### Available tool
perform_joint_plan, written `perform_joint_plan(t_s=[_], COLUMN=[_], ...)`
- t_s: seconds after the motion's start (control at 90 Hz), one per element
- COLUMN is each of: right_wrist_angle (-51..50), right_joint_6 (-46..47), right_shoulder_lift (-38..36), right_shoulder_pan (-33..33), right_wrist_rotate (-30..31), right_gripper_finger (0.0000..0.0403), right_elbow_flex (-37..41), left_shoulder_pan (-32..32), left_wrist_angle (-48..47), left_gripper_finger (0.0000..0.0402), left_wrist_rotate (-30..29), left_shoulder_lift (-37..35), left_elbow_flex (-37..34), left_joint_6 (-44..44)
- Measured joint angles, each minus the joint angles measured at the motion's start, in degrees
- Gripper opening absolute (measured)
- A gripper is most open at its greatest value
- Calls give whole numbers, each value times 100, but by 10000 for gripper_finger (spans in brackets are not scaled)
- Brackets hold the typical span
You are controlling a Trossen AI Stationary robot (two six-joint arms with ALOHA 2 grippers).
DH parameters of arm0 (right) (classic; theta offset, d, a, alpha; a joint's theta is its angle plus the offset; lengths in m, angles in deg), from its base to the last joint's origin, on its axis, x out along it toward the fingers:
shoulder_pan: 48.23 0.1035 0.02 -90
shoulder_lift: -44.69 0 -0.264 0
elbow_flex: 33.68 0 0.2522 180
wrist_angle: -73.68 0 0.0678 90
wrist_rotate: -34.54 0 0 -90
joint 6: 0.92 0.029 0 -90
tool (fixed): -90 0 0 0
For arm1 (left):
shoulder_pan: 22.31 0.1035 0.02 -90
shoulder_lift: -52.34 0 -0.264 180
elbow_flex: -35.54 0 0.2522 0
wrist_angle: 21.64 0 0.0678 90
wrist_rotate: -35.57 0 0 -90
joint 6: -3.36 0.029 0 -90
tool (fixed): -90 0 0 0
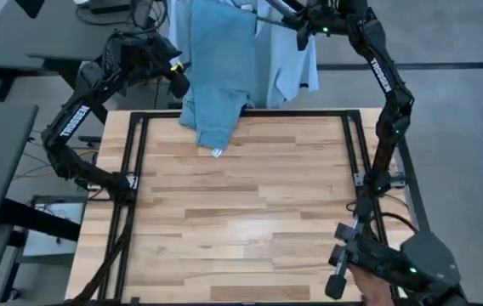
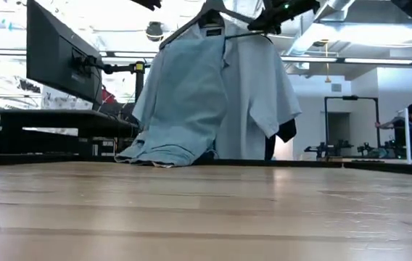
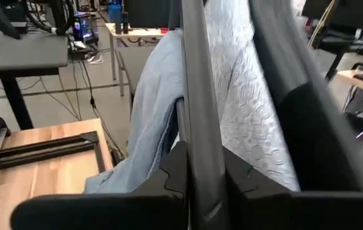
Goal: Hang clothes
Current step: Unhang the blue jeans from the rack
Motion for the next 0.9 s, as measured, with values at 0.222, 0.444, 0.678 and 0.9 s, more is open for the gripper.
perform_joint_plan(t_s=[0.222, 0.444, 0.678, 0.9], right_wrist_angle=[-715, -1689, -2193, -2410], right_joint_6=[-237, -476, -484, -486], right_shoulder_lift=[-496, -952, -1503, -2062], right_shoulder_pan=[18, 336, 797, 1112], right_wrist_rotate=[-10, 69, 4, 212], right_gripper_finger=[24, 24, 24, 24], right_elbow_flex=[42, 42, 40, 38], left_shoulder_pan=[-2, -2, -201, -1069], left_wrist_angle=[26, 221, 158, -451], left_gripper_finger=[178, 178, 178, 177], left_wrist_rotate=[2, 0, -2, -1055], left_shoulder_lift=[0, 0, -2, -16], left_elbow_flex=[0, 0, 28, 184], left_joint_6=[2, -2, -151, -450])
